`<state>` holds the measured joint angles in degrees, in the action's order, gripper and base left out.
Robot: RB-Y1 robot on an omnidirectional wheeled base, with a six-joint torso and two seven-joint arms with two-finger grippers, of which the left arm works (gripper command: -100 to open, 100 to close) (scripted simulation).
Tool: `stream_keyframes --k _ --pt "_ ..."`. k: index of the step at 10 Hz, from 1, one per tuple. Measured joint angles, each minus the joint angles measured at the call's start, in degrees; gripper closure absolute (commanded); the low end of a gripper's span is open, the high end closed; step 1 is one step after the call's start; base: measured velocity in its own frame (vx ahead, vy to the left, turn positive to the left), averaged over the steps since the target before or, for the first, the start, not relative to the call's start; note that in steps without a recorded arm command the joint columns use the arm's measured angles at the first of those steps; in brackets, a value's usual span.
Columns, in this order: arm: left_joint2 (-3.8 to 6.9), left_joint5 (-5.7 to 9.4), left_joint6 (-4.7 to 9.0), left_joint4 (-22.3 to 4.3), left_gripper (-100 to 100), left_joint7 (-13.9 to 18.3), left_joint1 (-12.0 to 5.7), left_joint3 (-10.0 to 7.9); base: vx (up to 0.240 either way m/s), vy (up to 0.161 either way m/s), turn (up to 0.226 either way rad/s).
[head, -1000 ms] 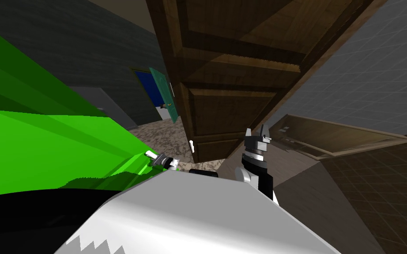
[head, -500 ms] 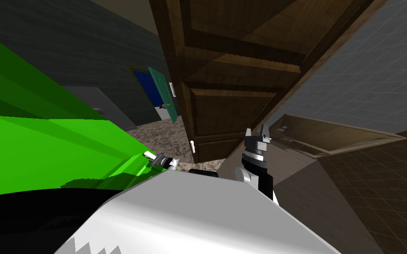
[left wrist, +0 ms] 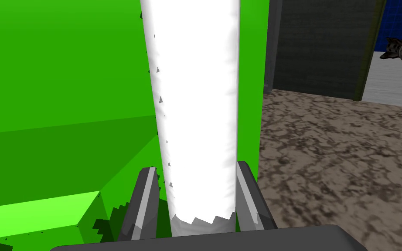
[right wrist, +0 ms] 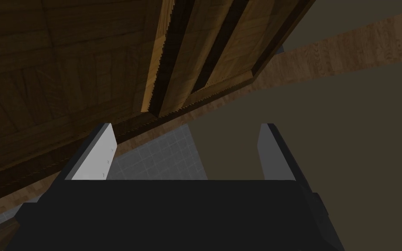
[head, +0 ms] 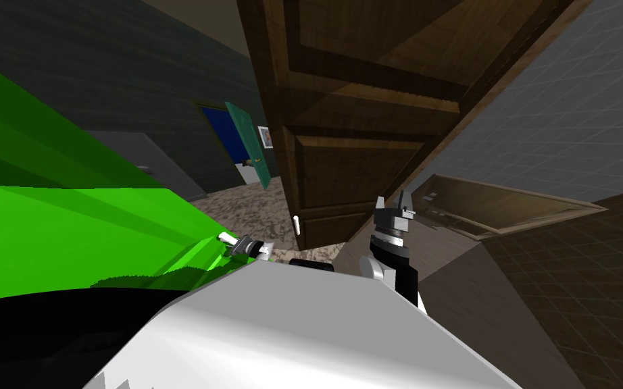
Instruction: Push the door open
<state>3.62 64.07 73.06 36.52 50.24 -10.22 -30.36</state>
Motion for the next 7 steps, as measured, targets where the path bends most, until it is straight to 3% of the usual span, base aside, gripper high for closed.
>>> stream_keyframes --k 1,2,3,4,5,7 --pt "0.74 0.06 0.79 -2.5 100 1.2 -0.90 -0.13 0.010 0.019 -0.010" --pt "0.86 -0.03 1.35 -3.4 100 1.9 -1.12 -0.10 0.011 0.003 0.006" --pt "0.15 -0.02 0.84 -1.1 100 1.0 -0.03 -0.08 0.017 0.044 -0.086" --pt "-0.13 0.47 1.28 -0.7 100 0.4 -0.06 -0.66 -0.012 0.072 -0.064" --pt "0.27 0.85 1.86 -1.9 100 0.7 -0.63 -1.06 -0.002 0.087 -0.079" --pt "-0.53 1.67 2.15 0.7 100 -0.7 0.12 -1.97 0.000 0.094 -0.056"
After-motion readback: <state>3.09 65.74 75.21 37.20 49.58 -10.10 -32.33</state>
